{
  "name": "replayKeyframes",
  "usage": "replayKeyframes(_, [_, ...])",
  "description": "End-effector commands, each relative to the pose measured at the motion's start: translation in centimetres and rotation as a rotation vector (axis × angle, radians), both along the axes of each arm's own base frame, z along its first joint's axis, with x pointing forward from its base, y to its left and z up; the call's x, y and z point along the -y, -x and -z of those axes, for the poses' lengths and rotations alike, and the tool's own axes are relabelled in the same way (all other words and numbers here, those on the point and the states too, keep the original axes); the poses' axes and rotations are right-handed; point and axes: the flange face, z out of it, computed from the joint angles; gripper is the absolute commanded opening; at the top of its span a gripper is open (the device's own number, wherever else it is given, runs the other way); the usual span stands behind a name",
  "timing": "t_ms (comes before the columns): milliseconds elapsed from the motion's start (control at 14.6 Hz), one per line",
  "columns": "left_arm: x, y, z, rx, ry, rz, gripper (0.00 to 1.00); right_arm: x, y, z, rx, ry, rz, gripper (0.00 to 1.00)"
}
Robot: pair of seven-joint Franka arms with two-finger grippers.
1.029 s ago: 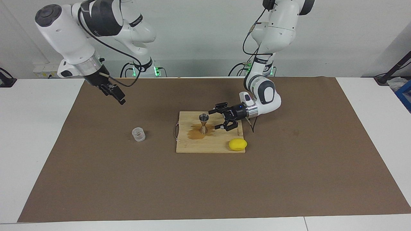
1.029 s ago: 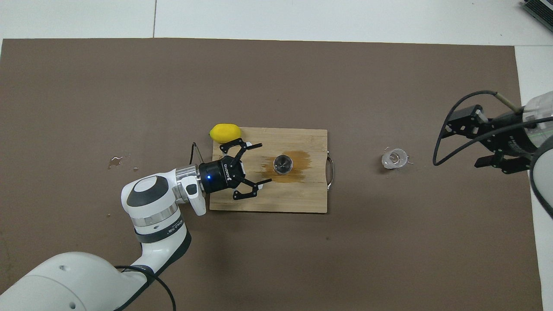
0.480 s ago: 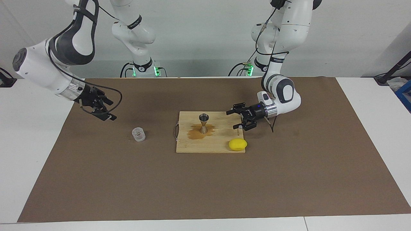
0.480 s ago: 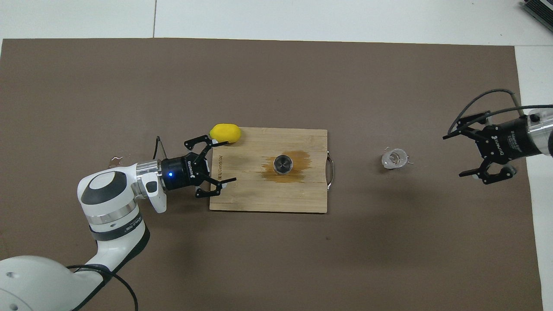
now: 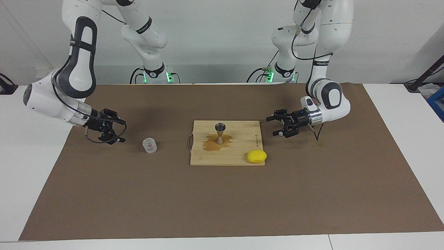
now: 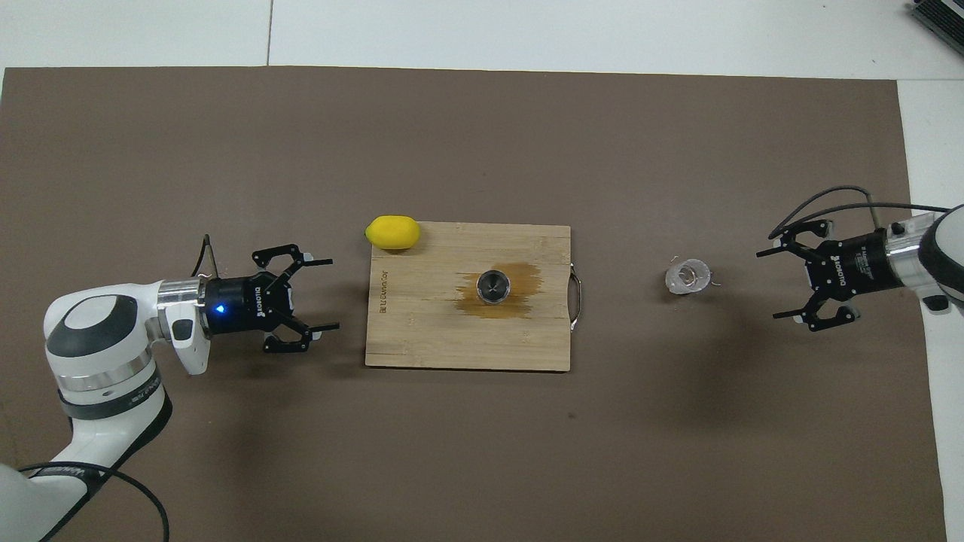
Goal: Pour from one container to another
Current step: 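Grasp the clear glass cup with the right gripper while the left gripper retracts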
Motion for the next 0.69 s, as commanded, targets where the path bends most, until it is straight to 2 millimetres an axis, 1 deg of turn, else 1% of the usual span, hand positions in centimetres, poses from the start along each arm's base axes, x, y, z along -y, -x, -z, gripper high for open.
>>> replayKeyframes(0, [-3.8,-0.2,-1.7,0.034,-0.045,0.069,1.00,0.0,-0.1,3.6,-0.038,-0.064,0.077,1.00])
replayKeyframes(69, [-5.3,-0.5,-2.4,0.025,-0.077,0.093,1.00,-0.1,-0.2,4.7,-0.050,-0.084,0.089,1.00])
replayKeyframes(137, [-6.8,-1.0,-3.0,0.028,-0.106,0.115,1.00,-0.1,-0.2,6.2,-0.058,-0.103,0.080,1.00])
replayKeyframes(206, [-8.1,-1.5,-3.9,0.040,-0.138,0.141,1.00,-0.5,-0.3,7.1,-0.046,-0.120,0.058,1.00])
replayKeyframes(343, [-10.8,-2.4,-5.8,0.048,-0.238,0.200,1.00,-1.2,-0.6,7.7,-0.037,-0.120,0.061,1.00])
replayKeyframes(412, [-12.3,-2.8,-7.1,0.040,-0.292,0.225,1.00,-1.2,-0.6,8.4,-0.037,-0.126,0.068,1.00])
replayKeyframes(480, [-13.3,-3.1,-8.1,0.031,-0.343,0.250,1.00,-1.6,-0.7,8.7,-0.027,-0.131,0.070,1.00])
replayKeyframes(549, [-14.3,-3.4,-9.2,0.026,-0.394,0.273,1.00,-2.7,-1.1,8.6,-0.016,-0.134,0.066,1.00])
replayKeyframes(617, [-15.1,-3.6,-10.1,0.031,-0.443,0.295,1.00,-3.3,-1.1,8.8,-0.016,-0.141,0.070,1.00])
